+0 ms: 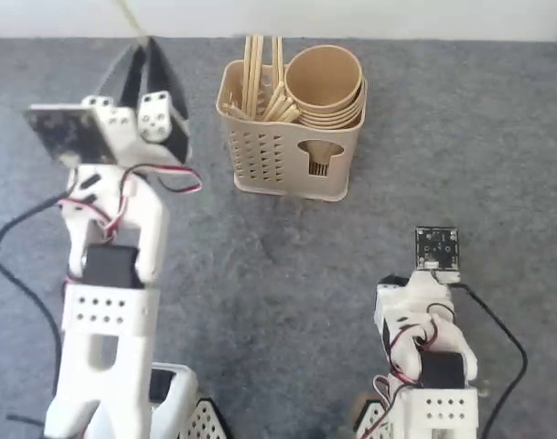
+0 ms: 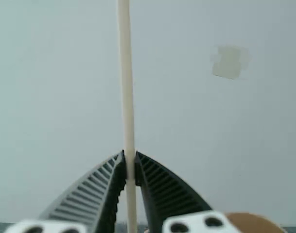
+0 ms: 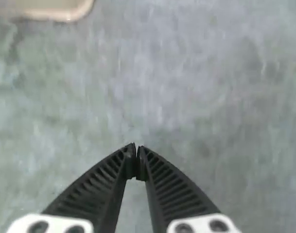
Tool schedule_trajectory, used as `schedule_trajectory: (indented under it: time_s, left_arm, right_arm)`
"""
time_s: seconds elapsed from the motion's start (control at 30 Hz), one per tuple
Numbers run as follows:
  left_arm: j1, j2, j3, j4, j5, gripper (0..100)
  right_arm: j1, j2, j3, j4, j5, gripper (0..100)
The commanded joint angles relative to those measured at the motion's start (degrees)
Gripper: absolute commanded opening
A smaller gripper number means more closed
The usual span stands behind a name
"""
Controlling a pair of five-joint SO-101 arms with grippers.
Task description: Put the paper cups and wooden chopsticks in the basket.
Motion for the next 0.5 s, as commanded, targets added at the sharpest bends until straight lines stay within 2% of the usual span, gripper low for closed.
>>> schedule_trajectory:
  time_s: [0.0, 0.17, 0.47]
  left_arm:
    - [3.5, 3.8, -6.5, -0.1, 0.6, 1]
    - [6.8, 12.8, -14.0, -0.2, 0.6, 1]
    - [6.9, 32.7, -25.6, -0.2, 0.6, 1]
  right_arm:
    - [-6.5, 0.3, 0.9, 6.0, 0.0, 1.1]
    - [-9.1, 0.3, 0.3, 9.2, 0.2, 1.1]
    - [-9.1, 0.3, 0.3, 9.3, 0.0, 0.9]
